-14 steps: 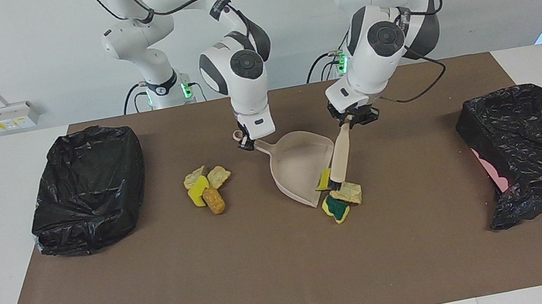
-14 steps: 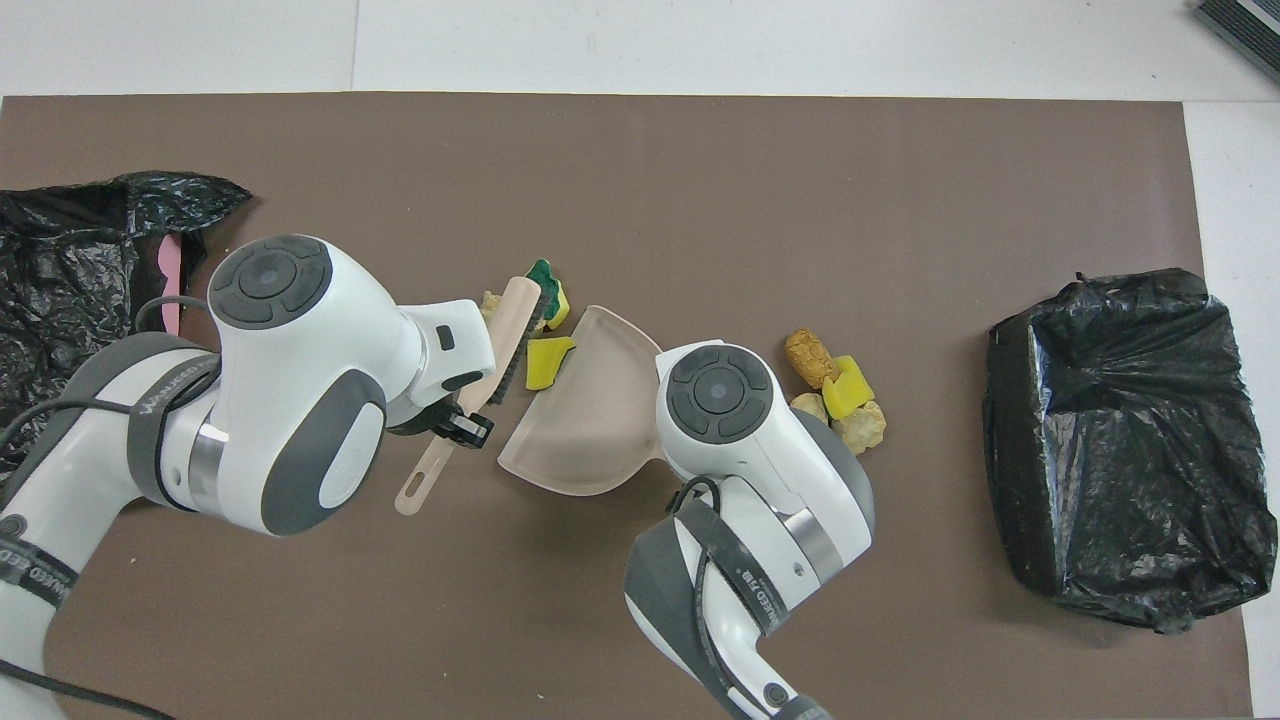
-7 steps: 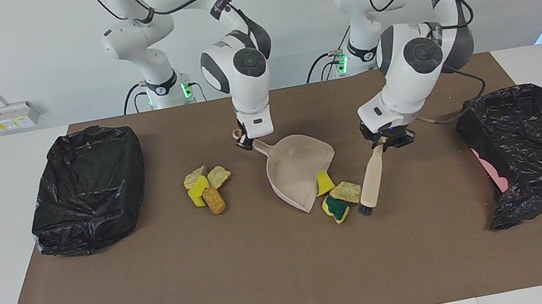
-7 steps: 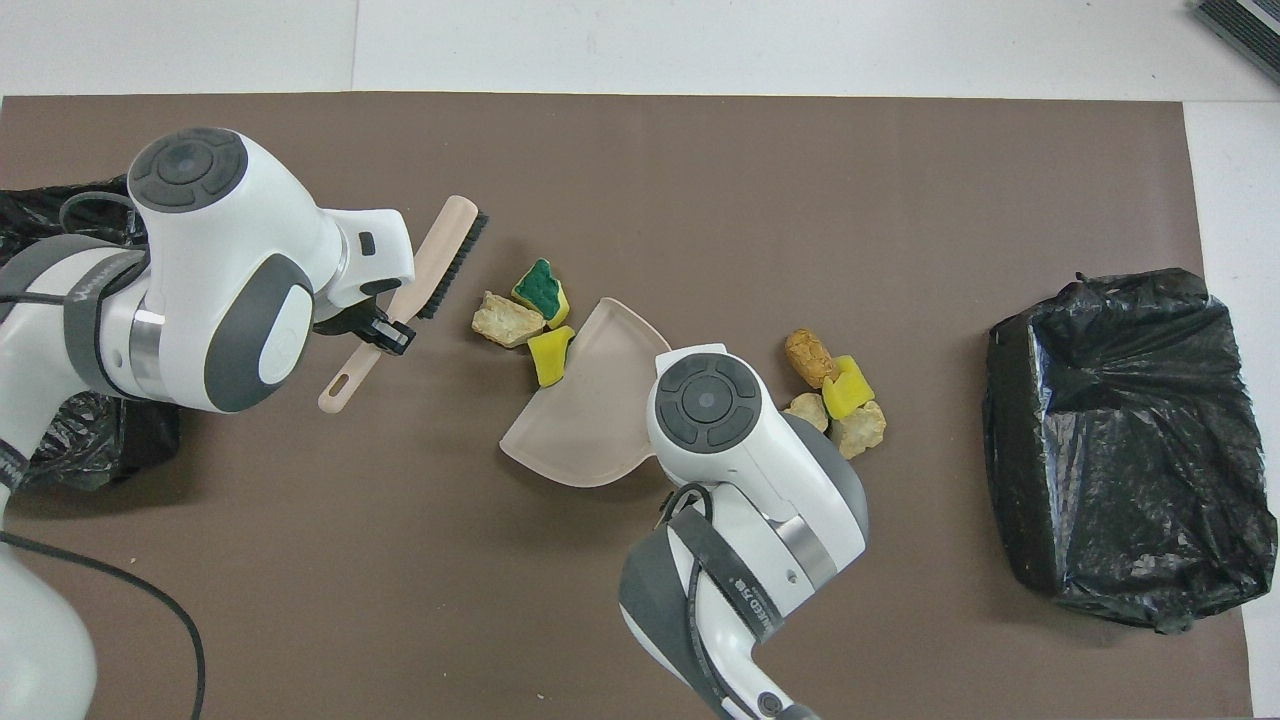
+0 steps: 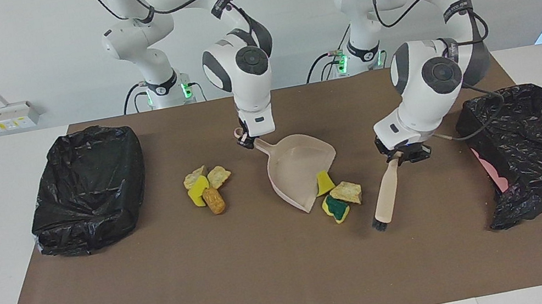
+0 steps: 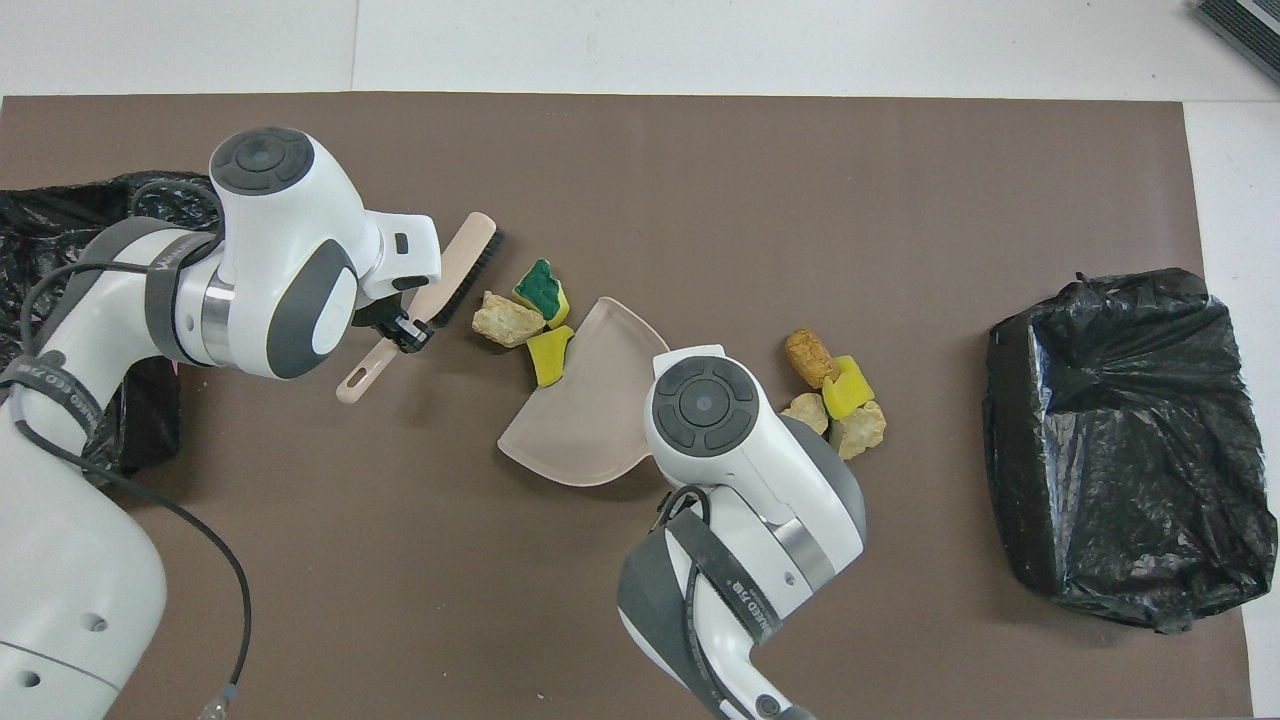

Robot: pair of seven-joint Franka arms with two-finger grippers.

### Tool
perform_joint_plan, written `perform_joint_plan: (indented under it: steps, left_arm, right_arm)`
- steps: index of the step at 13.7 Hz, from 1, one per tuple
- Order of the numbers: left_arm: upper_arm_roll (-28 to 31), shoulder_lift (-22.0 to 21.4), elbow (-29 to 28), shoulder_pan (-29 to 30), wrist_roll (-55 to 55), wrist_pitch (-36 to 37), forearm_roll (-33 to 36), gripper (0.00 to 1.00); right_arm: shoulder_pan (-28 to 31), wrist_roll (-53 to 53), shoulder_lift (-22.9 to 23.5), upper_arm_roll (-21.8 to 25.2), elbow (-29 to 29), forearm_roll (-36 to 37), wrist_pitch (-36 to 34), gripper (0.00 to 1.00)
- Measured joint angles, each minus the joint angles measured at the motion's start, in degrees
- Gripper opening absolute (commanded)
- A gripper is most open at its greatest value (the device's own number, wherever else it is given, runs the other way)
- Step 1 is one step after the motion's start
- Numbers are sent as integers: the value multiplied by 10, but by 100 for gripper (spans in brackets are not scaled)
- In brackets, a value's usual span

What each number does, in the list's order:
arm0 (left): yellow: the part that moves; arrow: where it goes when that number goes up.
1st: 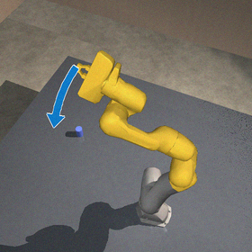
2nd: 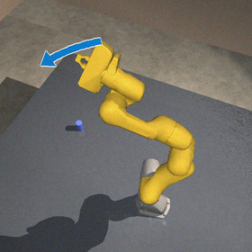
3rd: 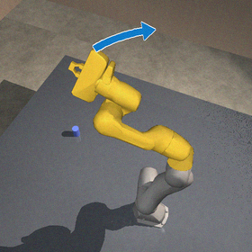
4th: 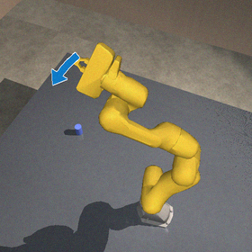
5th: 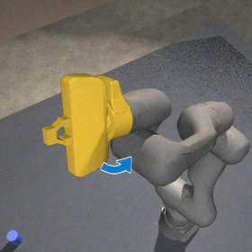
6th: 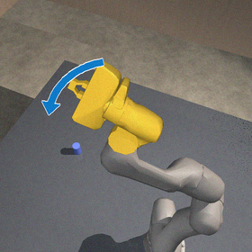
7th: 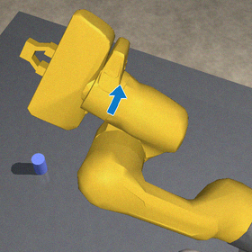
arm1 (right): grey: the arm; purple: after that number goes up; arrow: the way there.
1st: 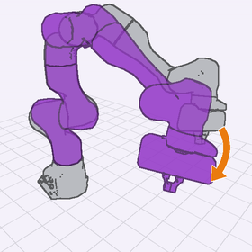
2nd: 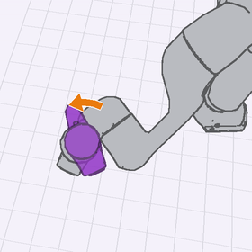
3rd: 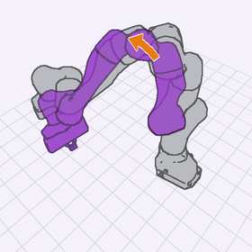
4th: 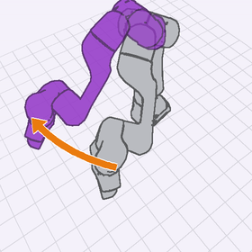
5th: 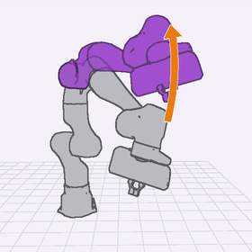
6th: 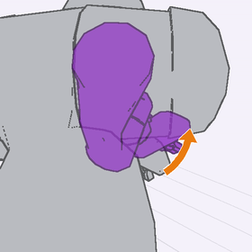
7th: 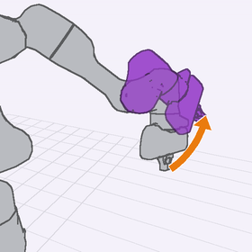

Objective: Sweep and dump trash in bin
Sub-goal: 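Sweep the sponges and debris into the dustpan with the left gripper's brush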

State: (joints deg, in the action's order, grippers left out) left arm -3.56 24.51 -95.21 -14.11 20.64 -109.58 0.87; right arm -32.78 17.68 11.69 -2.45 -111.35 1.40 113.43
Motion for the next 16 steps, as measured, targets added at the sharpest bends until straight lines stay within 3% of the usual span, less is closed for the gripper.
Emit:
perform_joint_plan:
  steps: [8, 16]
  left_arm:
    - [-20, -14, -9, -80, -1, 64, 0, 0]
    - [-14, -82, -44, -99, -29, 119, -1, 0]
  right_arm:
    - [0, 0, 0, 0, 0, 0, 0, 0]
    - [0, 0, 0, 0, -1, 0, 1, 0]
